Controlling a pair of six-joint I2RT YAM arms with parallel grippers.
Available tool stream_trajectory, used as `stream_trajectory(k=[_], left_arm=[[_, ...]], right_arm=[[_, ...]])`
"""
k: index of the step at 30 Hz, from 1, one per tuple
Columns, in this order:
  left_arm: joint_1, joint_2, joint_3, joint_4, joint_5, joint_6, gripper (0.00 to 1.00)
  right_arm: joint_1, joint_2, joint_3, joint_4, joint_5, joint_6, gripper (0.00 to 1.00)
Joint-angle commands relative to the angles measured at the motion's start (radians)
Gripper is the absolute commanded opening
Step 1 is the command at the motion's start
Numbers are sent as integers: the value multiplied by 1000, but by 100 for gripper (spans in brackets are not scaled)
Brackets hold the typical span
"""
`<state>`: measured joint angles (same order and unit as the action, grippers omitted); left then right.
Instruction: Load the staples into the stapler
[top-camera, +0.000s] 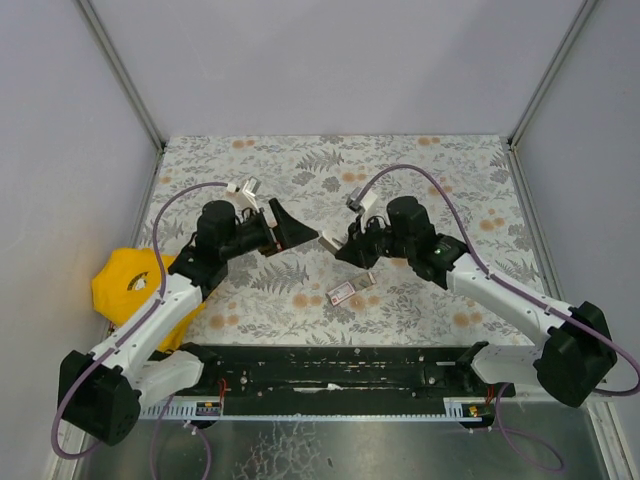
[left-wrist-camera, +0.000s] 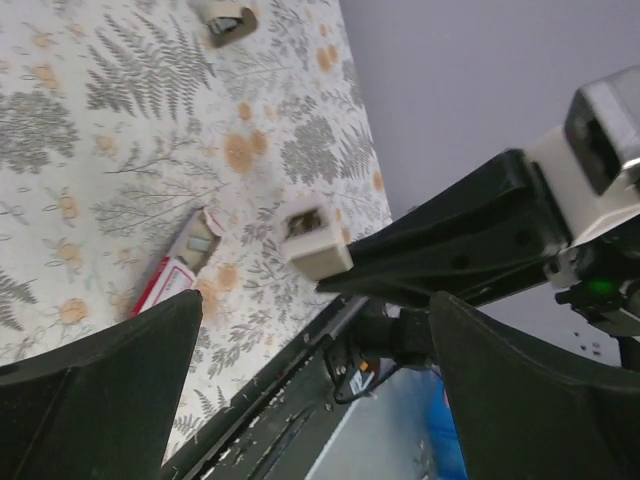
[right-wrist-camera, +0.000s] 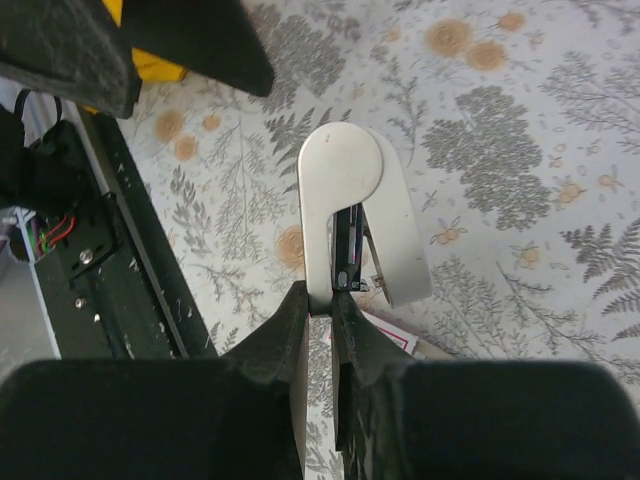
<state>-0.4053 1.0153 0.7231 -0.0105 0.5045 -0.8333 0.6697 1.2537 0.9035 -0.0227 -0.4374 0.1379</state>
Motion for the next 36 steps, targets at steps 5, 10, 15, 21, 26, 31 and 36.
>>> stream_trajectory(k=[5,10,15,21,26,31,36], left_arm=[[-14,87,80,36,216,-1,96],[-20,132,86,-7,211,15,92],[-36,173,89,-7,234,2,73],[-37,173,43,65,264,-58,54],[-38,170,28,82,272,-75,43],[-37,157,8,110,288,-100,33],[-36,130,-52,233,308,-183,13]], right_arm=[[90,-28,84,-138,-20,-151,0],[107,-33,114,-182,-27,-185,0],[115,-37,111,-176,-26,-187,0],[120,-30,110,-185,-23,-191,0],[126,-34,113,-191,-18,-193,0],[129,-39,111,-197,-6,-192,0],[129,-66,84,-164,33,-163,0]])
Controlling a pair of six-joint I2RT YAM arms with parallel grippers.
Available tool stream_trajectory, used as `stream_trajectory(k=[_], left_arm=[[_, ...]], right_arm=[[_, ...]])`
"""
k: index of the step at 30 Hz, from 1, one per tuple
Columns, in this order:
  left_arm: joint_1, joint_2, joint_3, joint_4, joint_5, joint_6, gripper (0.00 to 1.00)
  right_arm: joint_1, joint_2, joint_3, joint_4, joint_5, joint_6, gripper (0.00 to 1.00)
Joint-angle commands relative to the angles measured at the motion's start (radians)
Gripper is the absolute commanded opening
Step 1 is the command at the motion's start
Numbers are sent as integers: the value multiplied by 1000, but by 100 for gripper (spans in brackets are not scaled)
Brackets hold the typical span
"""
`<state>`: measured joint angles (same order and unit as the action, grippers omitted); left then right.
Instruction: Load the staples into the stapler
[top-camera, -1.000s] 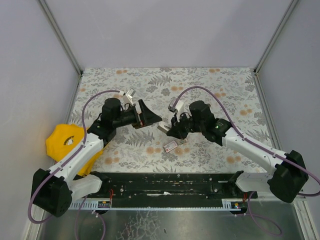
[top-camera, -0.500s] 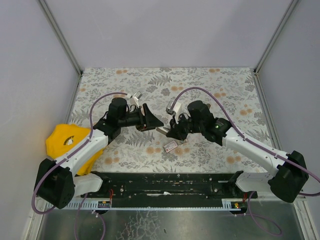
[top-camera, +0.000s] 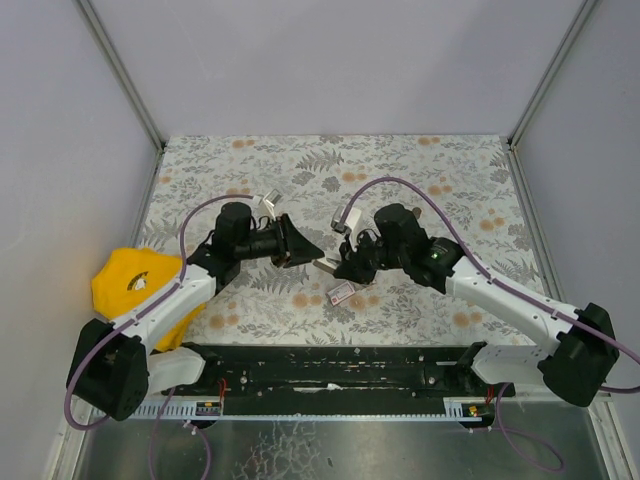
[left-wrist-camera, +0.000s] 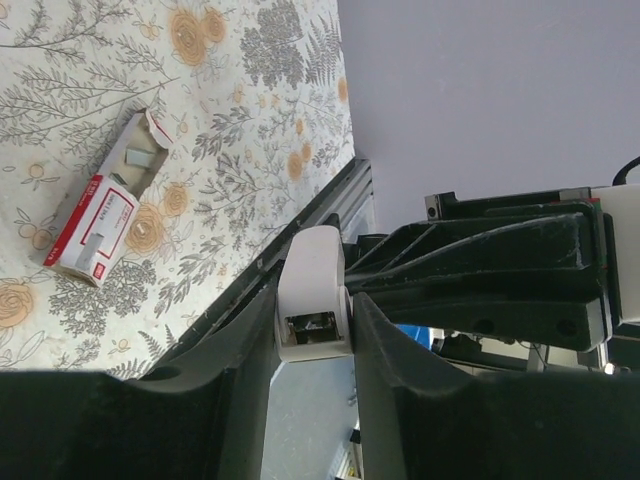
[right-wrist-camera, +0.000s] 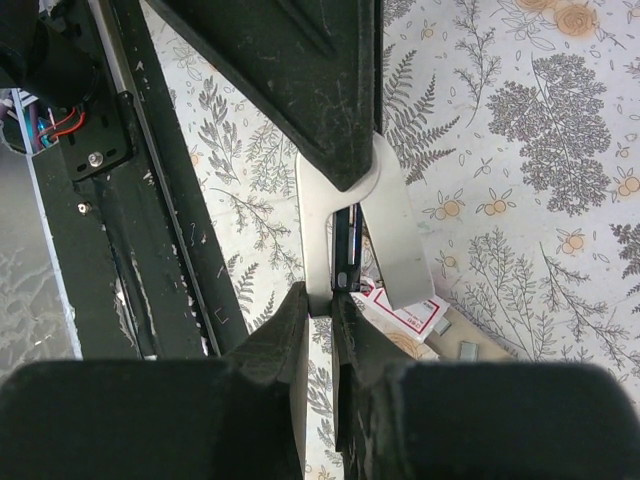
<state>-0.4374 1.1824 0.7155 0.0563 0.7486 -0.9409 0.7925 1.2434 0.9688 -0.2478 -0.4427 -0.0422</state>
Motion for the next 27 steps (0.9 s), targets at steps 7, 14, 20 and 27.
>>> stream_trajectory(k=[7,14,20,27], left_arm=[[-3,-178,-210,386,-67,-175,0],[-4,-431,-327,544,-255,-117,0],[-4,-557,-377,606,-295,-85,0],[-5,-607,-387,625,-304,-64,0]], right_arm=[[7,-172,-63,206,178,233,78],[0,-225,-160,385,168,581,90],[1,-224,-232,700,14,821,91],[5,-156,-216,894,-83,930,88]])
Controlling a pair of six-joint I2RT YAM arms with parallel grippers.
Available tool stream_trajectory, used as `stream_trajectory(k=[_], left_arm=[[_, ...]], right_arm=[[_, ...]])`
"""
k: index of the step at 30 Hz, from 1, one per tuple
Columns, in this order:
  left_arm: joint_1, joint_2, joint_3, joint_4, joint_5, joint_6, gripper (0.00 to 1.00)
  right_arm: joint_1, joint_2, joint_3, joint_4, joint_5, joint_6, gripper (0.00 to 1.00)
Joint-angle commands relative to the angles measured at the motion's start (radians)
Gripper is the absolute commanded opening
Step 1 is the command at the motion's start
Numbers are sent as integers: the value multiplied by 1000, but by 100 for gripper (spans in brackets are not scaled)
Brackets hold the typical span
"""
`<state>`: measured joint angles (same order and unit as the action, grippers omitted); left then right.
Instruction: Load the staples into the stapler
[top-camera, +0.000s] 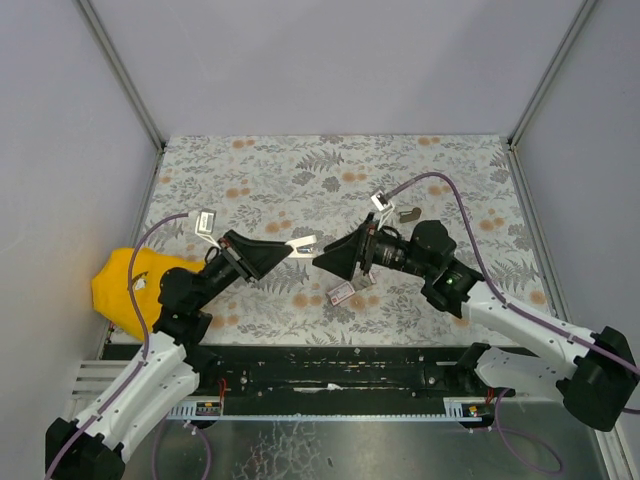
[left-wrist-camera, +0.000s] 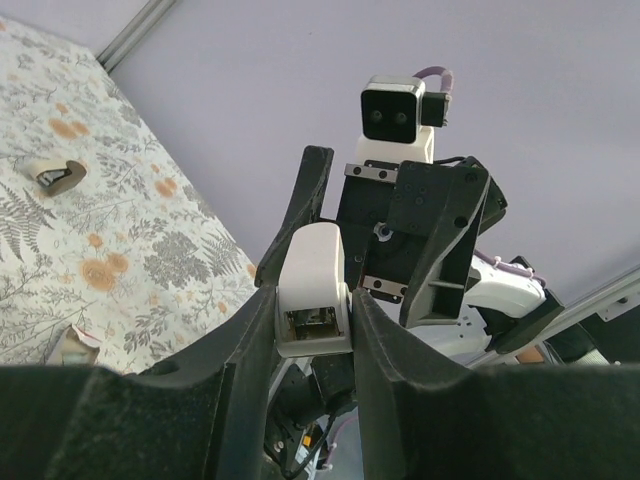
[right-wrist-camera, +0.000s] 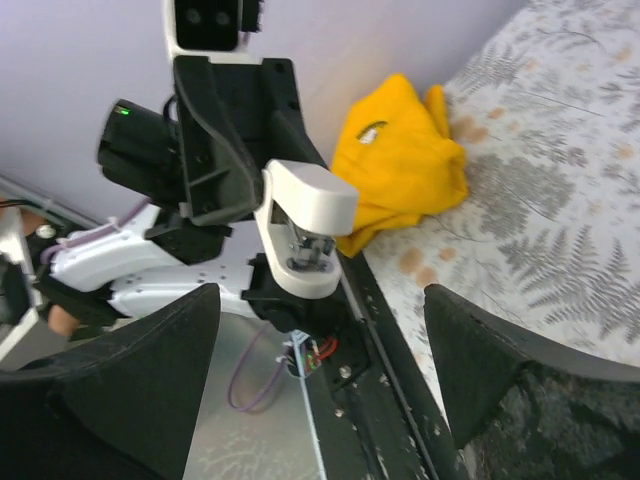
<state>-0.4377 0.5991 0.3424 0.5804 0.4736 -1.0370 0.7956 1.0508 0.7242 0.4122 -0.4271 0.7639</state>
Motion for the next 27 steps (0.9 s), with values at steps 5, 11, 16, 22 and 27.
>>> stream_trajectory(k=[5,11,16,22,27], left_arm=[[-4,-19,-19,151,-12,19,0],[-4,-9,-17,168,1,22,0],[-4,-8,-21,186,12,21,0],[-4,-6,-31,225,35,12,0],[-5,-6,-30,226,48,17,0]], right_arm=[[13,82,44,266,-110,143,79],[26,109,56,282,-115,154,60],[38,127,58,310,-121,168,51],[45,137,72,307,-121,160,49],[47,133,73,315,-120,156,43]])
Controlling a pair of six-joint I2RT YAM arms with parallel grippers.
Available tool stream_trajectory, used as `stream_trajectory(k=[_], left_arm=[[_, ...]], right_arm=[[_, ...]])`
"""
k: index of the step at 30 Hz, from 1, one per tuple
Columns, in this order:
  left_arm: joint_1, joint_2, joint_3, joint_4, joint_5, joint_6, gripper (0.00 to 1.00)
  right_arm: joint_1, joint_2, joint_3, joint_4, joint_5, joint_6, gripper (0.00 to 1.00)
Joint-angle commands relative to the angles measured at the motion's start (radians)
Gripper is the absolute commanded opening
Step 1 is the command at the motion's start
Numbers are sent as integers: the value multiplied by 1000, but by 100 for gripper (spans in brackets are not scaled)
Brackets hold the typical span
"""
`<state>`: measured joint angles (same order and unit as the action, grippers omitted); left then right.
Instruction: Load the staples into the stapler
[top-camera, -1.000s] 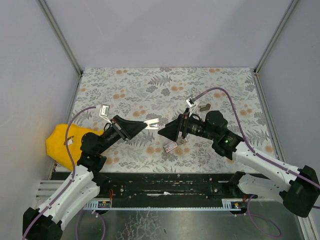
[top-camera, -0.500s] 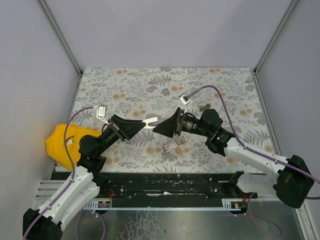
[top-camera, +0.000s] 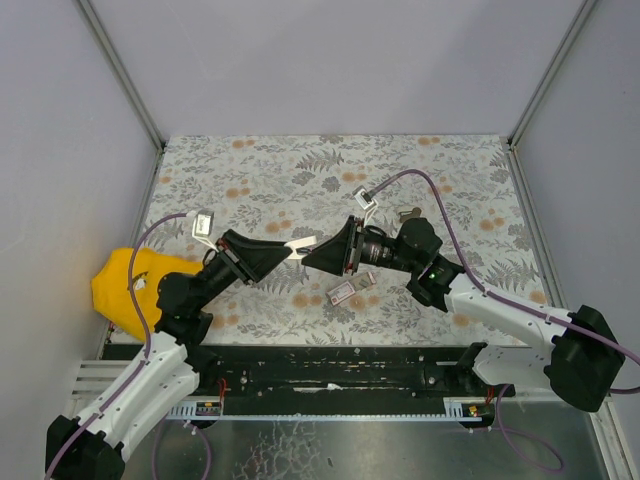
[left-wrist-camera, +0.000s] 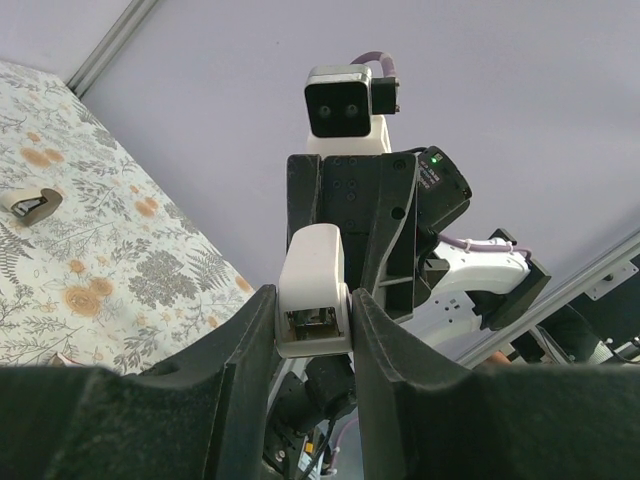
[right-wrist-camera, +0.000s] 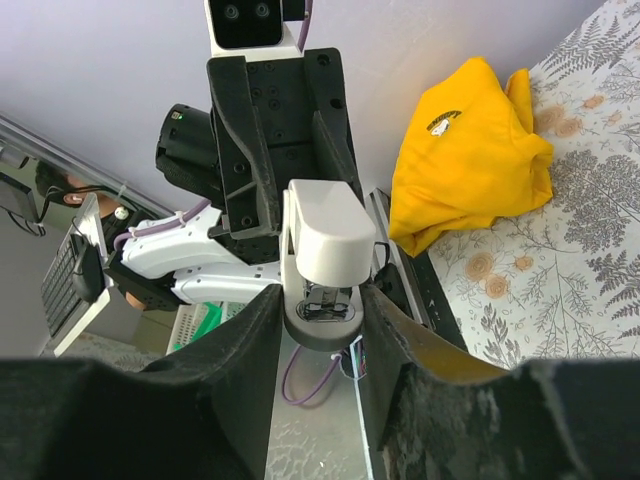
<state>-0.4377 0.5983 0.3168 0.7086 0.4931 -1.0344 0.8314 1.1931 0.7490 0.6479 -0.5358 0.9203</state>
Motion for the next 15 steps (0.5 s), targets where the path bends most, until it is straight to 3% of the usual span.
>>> stream_trajectory(k=[1,7,8,9,11,12,15], left_arm=[[-4,-5,-5,99,30,14,0],[-5,-5,2,74,33,23,0],[-5,-9,17,32,30,42,7],[-4,-14,40,-33,26,80,23],[-4,-26,114,-238,-23,189,66],[-4,-31,177,-400,-62,254,82],[-5,-15,320,-667,-151,435,94]], right_arm=[[10,-9,49,84,-13,1,40],[11,-21,47,85,-6,-24,10],[11,-30,49,63,1,-53,5],[11,-42,53,18,11,-98,1],[11,-73,64,-103,43,-225,0],[11,-88,70,-174,62,-295,0],[13,-123,80,-394,121,-499,0]])
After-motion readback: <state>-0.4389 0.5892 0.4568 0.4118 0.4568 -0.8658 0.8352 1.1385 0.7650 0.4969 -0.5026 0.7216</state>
